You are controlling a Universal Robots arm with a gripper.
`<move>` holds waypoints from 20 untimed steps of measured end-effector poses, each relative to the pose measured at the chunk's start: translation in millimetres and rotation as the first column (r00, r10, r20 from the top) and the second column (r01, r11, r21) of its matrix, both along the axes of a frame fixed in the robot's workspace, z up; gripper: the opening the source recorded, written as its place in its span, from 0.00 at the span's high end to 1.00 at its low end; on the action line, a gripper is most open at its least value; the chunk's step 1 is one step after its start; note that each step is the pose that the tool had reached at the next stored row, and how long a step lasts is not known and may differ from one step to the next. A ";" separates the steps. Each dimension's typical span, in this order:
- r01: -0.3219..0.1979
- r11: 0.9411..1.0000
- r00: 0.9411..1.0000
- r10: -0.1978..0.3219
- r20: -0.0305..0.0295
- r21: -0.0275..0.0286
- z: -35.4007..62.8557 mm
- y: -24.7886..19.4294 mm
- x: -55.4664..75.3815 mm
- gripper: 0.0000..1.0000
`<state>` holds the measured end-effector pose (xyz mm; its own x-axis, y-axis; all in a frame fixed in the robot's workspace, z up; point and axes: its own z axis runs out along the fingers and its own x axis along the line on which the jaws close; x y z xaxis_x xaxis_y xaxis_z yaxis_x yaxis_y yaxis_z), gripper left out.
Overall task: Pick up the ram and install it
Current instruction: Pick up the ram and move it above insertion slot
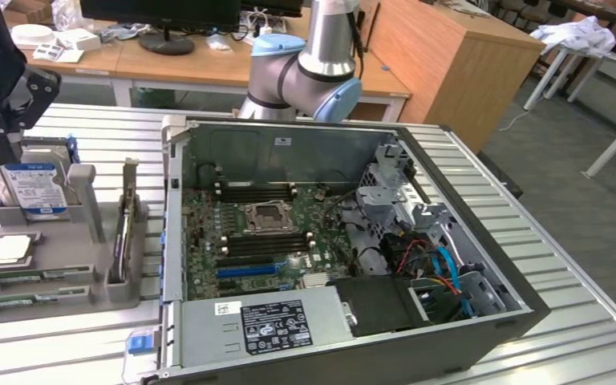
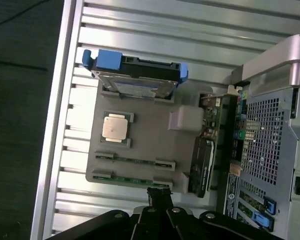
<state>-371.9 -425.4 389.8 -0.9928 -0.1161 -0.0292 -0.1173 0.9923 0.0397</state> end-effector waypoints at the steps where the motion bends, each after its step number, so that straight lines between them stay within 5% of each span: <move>1: -0.011 1.000 1.000 0.011 0.000 0.000 0.0 -0.1 -0.2 0.89; 6: -0.079 0.997 0.997 0.079 -0.001 -0.001 -0.2 -0.4 -1.2 0.89; 11: -0.134 0.991 0.991 0.133 -0.027 -0.025 -0.5 -0.5 -1.1 0.89; 13: -0.158 0.987 0.987 0.157 -0.036 -0.030 -0.7 -0.5 -1.2 0.89; 20: -0.282 0.959 0.959 0.281 -0.039 -0.030 -0.8 -0.5 -1.1 0.89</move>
